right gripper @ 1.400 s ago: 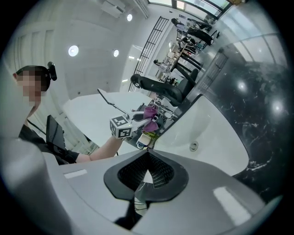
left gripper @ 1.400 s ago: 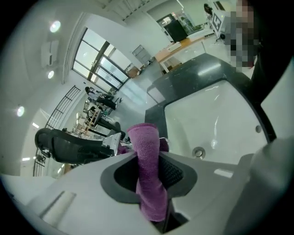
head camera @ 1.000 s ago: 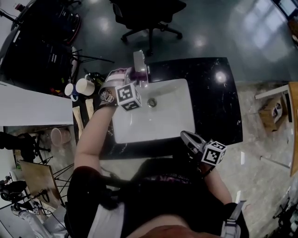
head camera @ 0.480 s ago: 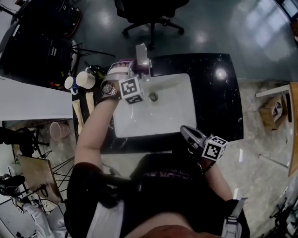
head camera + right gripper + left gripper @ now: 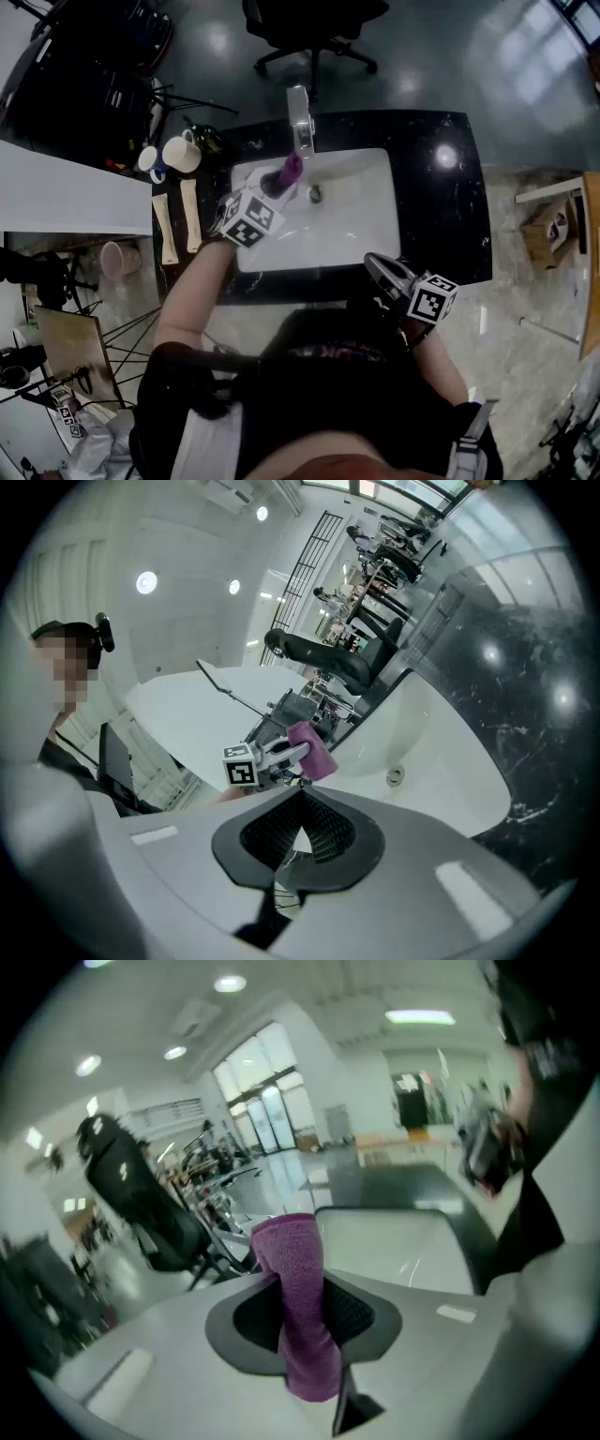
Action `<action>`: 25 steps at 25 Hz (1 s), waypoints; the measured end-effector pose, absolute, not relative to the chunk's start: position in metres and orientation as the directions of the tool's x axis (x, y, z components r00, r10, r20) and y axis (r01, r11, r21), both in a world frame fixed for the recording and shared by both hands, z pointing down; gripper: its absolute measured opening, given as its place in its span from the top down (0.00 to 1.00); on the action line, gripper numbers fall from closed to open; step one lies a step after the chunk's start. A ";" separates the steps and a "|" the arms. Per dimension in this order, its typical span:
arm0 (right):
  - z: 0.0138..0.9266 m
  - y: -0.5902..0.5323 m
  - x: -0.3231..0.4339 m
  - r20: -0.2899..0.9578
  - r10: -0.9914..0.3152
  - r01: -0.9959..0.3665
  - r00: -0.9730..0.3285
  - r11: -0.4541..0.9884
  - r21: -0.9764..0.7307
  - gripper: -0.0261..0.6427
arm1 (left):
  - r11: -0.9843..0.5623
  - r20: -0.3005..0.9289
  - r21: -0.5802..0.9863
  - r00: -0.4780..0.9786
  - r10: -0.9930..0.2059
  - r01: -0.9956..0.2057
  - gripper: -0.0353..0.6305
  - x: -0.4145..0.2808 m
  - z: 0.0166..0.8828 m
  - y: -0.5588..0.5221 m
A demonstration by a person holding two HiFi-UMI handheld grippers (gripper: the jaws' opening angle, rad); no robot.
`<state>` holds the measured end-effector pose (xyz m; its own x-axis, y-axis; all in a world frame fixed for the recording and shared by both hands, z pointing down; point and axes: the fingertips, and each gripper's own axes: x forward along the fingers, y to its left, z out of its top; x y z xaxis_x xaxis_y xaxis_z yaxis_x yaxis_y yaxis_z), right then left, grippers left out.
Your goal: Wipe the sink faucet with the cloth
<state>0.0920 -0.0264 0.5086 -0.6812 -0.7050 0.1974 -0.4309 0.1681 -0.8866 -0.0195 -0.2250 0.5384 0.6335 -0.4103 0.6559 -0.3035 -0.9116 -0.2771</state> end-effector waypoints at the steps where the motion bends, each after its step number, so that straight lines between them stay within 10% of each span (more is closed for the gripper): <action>1: 0.508 -0.026 0.092 0.201 -0.704 -0.434 -0.681 0.167 -0.885 0.94 | -0.905 0.606 -0.091 0.698 -0.381 -0.415 0.81 -0.020 0.538 -0.224; 5: 0.510 -0.024 0.093 0.213 -0.704 -0.444 -0.678 0.160 -0.882 0.94 | -0.598 0.284 0.607 0.846 -0.451 -0.523 0.81 -0.025 0.533 -0.244; 9: 0.514 -0.022 0.099 0.230 -0.702 -0.450 -0.674 0.143 -0.881 0.94 | -0.257 -0.037 0.949 0.743 -0.668 -0.184 0.81 -0.037 0.539 -0.271; 17: 0.523 -0.022 0.121 0.269 -0.700 -0.473 -0.661 0.110 -0.874 0.94 | -0.176 -0.192 0.981 0.543 -0.817 0.081 0.81 -0.028 0.554 -0.305; 25: 0.539 -0.028 0.151 0.299 -0.695 -0.474 -0.654 0.068 -0.878 0.94 | -0.180 -0.192 0.981 0.433 -0.881 0.069 0.81 -0.029 0.563 -0.353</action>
